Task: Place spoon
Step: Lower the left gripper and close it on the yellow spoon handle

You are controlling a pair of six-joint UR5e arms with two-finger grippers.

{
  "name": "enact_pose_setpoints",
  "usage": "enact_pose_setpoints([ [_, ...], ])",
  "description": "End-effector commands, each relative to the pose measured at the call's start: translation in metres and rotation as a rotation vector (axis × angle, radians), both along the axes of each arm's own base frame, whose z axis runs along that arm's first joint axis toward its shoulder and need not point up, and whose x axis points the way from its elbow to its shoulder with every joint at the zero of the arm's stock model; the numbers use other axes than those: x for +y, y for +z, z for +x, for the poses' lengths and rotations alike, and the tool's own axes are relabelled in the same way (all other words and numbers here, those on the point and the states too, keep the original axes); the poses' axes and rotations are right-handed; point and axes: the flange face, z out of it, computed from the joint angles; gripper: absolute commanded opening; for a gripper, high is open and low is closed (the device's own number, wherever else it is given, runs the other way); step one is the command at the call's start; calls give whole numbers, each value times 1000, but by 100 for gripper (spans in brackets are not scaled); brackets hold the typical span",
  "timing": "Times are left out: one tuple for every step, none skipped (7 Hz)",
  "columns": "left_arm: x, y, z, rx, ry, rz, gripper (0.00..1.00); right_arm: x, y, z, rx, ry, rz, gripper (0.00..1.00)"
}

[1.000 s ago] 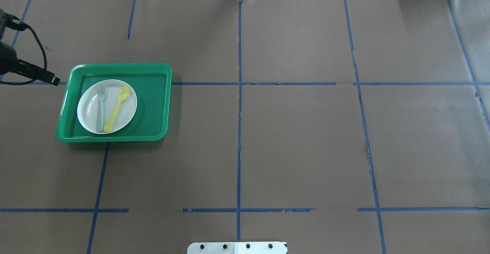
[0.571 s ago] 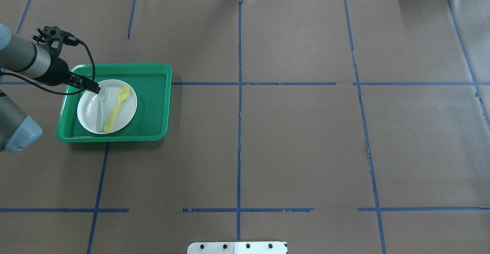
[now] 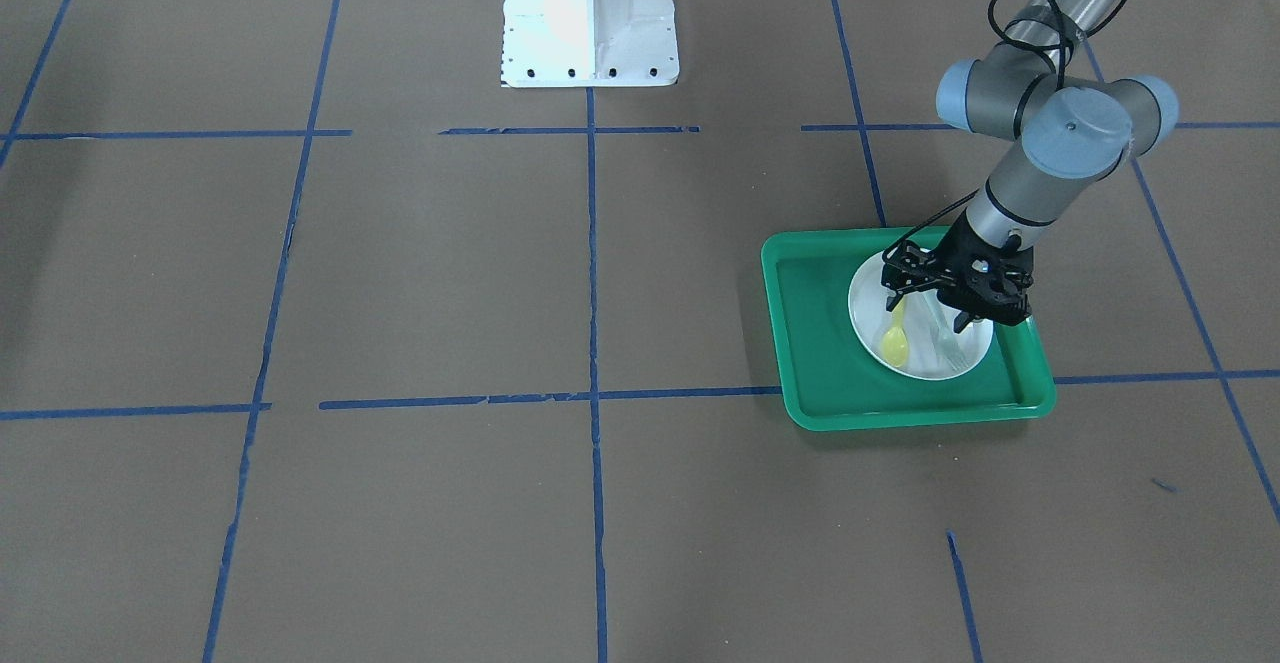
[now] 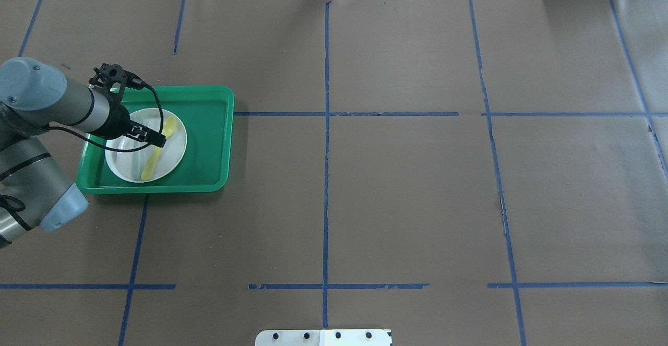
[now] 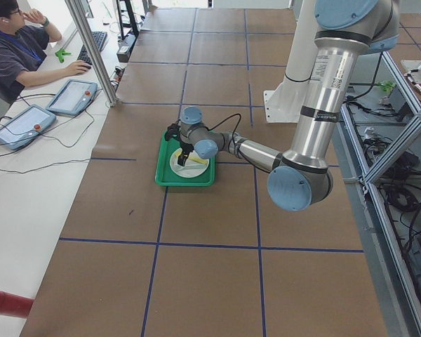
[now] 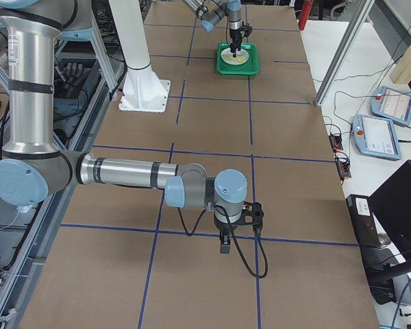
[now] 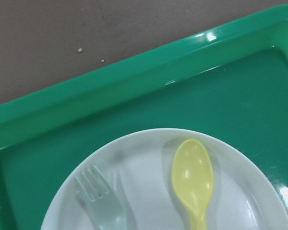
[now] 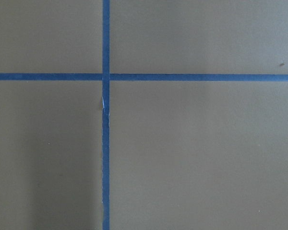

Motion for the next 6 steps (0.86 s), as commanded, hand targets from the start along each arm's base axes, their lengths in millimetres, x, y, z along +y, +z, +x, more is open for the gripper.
enact_pose_setpoints([
  [5,-1,9,-1,16,5,70,0,0,0,-1,0,-1,100],
  [8,0,12,-3,22,3,70,-1,-1,0,-1,0,2,100],
  [9,0,14,-4,25,5,70,0,0,0,-1,0,-1,100],
  [11,0,17,-4,30,4,70,0,0,0,-1,0,0,100],
  [14,-1,21,-2,39,4,70,0,0,0,-1,0,0,100],
  [14,-3,23,-2,41,6,67,0,0,0,-1,0,-1,100],
])
